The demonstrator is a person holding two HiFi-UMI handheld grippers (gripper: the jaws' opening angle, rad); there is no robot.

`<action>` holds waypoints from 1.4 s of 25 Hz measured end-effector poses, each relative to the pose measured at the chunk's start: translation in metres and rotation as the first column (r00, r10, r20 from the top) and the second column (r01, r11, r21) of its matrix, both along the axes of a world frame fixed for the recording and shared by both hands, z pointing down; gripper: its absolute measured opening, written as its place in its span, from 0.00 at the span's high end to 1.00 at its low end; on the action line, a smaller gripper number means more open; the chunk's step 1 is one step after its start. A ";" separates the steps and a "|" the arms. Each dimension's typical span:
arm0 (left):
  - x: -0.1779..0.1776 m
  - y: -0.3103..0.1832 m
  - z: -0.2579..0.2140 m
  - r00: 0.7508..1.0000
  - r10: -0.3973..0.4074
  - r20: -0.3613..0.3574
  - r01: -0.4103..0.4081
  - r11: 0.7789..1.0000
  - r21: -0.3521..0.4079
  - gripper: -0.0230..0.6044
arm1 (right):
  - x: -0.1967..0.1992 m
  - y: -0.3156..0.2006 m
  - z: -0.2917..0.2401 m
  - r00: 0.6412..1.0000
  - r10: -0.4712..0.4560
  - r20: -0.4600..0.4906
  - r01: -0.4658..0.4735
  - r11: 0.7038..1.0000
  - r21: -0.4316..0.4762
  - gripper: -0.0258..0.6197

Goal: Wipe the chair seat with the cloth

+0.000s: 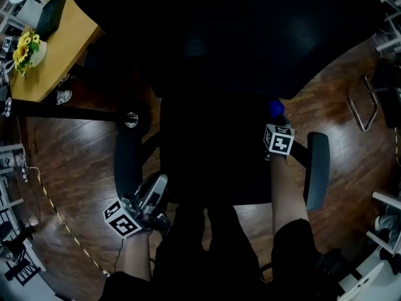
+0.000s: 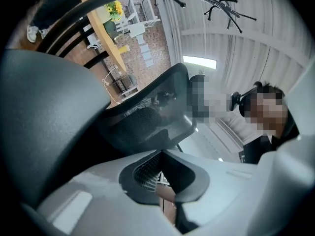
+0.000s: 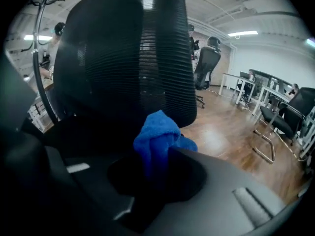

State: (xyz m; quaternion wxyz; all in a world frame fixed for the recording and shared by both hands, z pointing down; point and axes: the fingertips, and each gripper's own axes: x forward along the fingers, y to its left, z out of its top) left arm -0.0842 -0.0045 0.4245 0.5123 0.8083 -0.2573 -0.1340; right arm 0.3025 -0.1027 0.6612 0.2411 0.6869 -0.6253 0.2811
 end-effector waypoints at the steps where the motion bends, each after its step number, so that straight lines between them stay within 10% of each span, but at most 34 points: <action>1: 0.001 -0.002 0.001 1.000 -0.001 0.013 0.001 1.000 0.002 0.98 | 0.003 0.002 -0.001 1.000 0.009 0.010 -0.009 1.000 0.005 0.86; 12: 0.012 0.009 -0.013 1.000 -0.014 -0.007 0.014 0.999 0.043 0.98 | -0.011 0.007 -0.021 0.995 0.016 0.098 -0.028 0.992 0.122 0.86; 17: -0.004 0.014 -0.022 0.997 -0.059 -0.055 0.062 0.997 0.045 0.98 | -0.147 -0.010 -0.022 0.952 -0.214 0.220 0.182 0.971 0.154 0.86; 26: -0.021 0.031 -0.043 0.994 -0.074 -0.086 0.081 0.993 0.081 0.98 | -0.408 -0.010 -0.023 0.748 -0.512 0.423 0.498 0.854 0.152 0.86; 35: -0.048 0.041 -0.039 0.992 -0.090 -0.085 0.096 0.993 0.075 0.98 | -0.387 0.007 0.008 0.838 -0.479 0.263 0.476 0.876 0.078 0.86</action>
